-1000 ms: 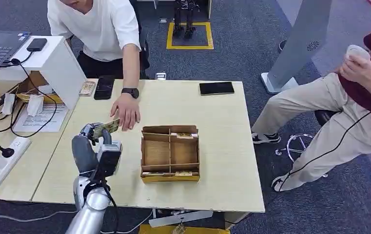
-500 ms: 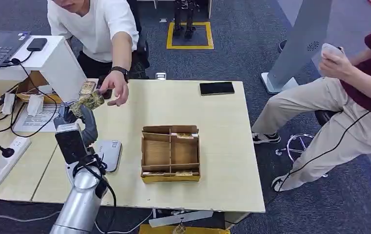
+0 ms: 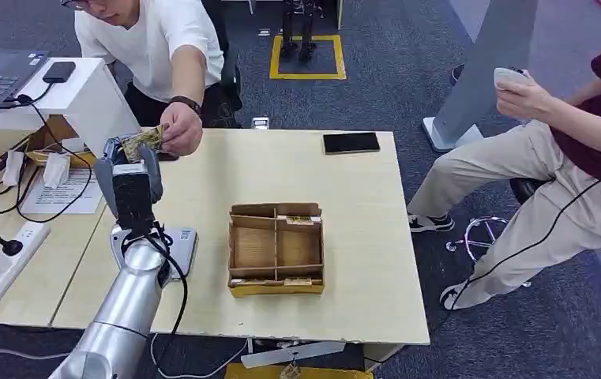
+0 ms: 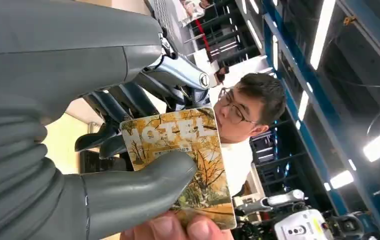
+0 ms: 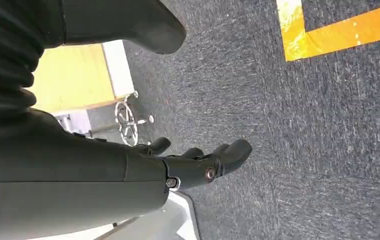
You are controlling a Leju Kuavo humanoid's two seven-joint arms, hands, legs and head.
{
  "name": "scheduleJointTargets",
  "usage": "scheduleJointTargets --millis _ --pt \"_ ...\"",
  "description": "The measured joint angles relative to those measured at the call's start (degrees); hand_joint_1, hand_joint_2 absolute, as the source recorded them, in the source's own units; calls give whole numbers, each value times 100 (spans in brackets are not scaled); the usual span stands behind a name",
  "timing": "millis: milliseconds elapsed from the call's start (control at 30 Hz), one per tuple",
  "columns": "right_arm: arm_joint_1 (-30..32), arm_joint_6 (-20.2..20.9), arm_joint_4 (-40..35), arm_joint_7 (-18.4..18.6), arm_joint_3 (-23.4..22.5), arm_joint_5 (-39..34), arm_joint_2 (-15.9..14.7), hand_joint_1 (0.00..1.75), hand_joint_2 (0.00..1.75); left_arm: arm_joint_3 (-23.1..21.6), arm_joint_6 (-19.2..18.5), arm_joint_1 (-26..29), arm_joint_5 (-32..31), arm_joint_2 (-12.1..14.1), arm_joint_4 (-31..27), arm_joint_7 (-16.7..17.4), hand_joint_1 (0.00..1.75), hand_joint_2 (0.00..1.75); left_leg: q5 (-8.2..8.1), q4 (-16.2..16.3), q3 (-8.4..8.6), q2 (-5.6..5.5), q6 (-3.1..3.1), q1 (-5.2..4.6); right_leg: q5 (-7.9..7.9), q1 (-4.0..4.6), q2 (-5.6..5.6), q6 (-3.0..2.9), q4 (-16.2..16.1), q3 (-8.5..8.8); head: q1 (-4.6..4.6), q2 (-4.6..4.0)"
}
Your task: Pass the card to the sensor for recognition and then transmit it.
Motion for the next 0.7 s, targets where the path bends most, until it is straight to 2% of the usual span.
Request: scheduleJointTargets --millis 167,200,267,300,333,600,700 --pt "-16 -9 46 7 41 15 -26 0 175 59 0 -120 -172 -4 244 111 175 175 0 0 -1 0 0 0 0 0 1 0 0 -2 0 0" --pt "-17 -9 52 9 55 17 -31 0 175 72 0 -160 -260 -4 304 164 161 175 0 0 0 0 0 0 0 0 1 0 0 -2 0 0" --pt "-22 -7 72 17 70 26 -44 0 175 89 0 -270 -389 -9 459 262 47 175 0 0 0 0 0 0 0 0 1 0 0 -2 2 0" --pt "-23 -7 79 17 74 26 -48 0 175 90 0 -305 -411 -13 515 295 12 175 0 0 0 1 0 0 0 0 2 0 0 -2 0 0" --pt "-24 -7 83 17 81 28 -52 0 175 89 0 -330 -433 -24 583 315 0 175 0 0 0 1 0 0 0 0 2 0 0 -2 0 0" --pt "-29 -9 107 39 92 -2 -74 0 175 89 -20 -398 -170 -87 797 328 0 175 0 0 0 1 0 0 0 0 4 0 0 -2 0 0" --pt "-28 -9 109 50 90 -35 -74 0 175 87 -141 -389 72 -87 784 345 0 175 -1 0 -1 1 0 0 0 0 3 0 0 -2 0 0"
